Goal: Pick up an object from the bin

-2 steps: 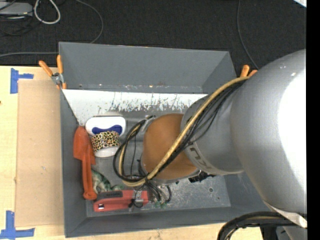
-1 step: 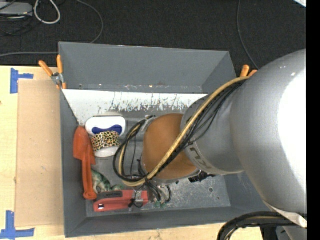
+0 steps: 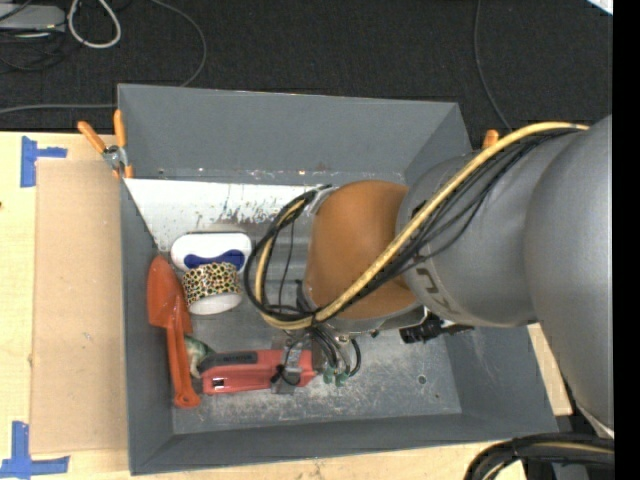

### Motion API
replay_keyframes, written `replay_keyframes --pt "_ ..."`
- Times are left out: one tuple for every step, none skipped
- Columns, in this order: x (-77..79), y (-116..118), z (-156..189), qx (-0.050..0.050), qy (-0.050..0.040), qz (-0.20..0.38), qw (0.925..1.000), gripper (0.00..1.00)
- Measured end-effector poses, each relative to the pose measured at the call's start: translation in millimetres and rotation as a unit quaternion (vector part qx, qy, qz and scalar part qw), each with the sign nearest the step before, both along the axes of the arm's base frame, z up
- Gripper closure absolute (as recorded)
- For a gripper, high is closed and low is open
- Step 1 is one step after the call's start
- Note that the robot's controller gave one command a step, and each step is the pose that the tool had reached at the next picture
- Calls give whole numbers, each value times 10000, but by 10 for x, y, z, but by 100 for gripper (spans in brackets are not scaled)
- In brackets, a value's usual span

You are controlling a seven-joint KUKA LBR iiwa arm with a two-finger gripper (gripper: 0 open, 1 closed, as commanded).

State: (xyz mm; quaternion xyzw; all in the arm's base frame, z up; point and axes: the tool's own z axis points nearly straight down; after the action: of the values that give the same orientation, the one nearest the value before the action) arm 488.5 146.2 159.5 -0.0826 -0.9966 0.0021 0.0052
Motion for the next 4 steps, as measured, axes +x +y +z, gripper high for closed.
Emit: replay_keyframes --pt "0 0 0 0 0 5 10000 100" --pt "122 -90 -745 18 29 1226 9924 100" --pt "5 -109 -754 27 -19 1181 9930 100" --pt "146 32 -896 29 38 1225 9925 100"
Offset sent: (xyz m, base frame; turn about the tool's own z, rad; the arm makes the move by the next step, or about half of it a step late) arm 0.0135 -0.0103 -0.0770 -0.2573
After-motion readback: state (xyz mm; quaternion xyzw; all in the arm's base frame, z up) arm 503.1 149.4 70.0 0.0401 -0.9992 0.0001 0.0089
